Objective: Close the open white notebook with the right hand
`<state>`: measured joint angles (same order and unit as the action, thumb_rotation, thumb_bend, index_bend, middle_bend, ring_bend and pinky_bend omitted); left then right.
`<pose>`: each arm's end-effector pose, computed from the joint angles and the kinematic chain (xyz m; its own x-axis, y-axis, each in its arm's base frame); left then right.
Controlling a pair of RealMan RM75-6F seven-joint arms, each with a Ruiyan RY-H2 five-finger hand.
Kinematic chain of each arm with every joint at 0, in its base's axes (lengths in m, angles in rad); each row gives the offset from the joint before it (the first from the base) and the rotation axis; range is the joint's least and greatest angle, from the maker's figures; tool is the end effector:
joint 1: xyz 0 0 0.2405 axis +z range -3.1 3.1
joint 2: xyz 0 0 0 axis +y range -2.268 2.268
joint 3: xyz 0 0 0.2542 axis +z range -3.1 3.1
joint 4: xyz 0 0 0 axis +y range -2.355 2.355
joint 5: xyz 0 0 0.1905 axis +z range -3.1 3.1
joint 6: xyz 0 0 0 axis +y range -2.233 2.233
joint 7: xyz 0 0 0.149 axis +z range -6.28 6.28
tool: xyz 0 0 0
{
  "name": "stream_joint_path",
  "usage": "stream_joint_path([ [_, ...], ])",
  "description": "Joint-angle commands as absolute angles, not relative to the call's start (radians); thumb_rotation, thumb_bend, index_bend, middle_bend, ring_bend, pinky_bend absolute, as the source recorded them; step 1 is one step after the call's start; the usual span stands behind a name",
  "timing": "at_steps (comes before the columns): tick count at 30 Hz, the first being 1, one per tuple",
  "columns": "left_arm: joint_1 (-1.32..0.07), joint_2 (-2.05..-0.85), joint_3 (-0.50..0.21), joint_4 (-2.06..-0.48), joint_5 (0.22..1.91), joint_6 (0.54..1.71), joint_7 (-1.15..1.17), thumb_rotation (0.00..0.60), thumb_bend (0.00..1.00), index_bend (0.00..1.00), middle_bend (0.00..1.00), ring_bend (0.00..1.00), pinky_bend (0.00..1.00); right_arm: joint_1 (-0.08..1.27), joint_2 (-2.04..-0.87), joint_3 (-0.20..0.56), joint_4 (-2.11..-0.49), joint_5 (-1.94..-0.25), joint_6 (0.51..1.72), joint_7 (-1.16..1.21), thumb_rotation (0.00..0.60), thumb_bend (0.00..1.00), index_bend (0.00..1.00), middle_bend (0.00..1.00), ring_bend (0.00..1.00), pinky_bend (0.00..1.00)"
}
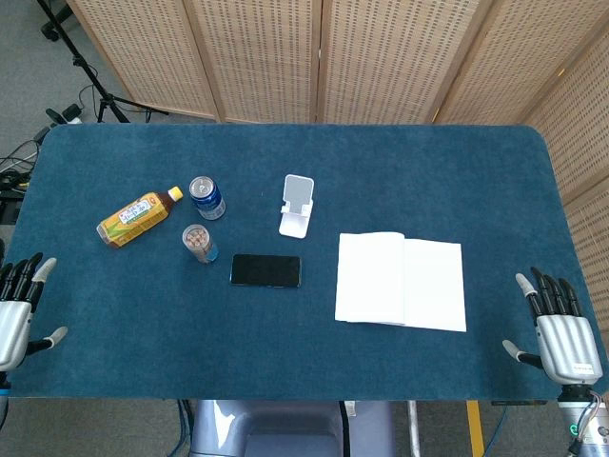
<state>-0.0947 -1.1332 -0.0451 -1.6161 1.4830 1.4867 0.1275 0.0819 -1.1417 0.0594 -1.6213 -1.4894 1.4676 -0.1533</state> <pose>-0.3007 0.1862 0.1718 0.4920 0.0028 0.8706 0.8706 -0.0024 -0.4920 -0.3005 -0.1849 0.1677 0.5020 -0.0140 0.8648 -0.8649 -0.0001 0.5020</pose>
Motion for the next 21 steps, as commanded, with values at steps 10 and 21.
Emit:
stream_joint_path([
  [10,-0.094,-1.133,-0.044,-1.621,1.489,1.491,0.131,0.6,0.0,0.0,0.0,0.0,0.0,0.081,-1.147,0.053,-1.624,-1.504,1.473,-0.166,0.6,0.0,0.0,0.0,0.0,0.0],
  [21,-0.1,-1.132,-0.043,-1.622,1.488,1.479,0.128,0.6,0.0,0.0,0.0,0.0,0.0,0.082,-1.156,0.046,-1.626,-1.51,1.469,-0.188,0.6,0.0,0.0,0.0,0.0,0.0],
])
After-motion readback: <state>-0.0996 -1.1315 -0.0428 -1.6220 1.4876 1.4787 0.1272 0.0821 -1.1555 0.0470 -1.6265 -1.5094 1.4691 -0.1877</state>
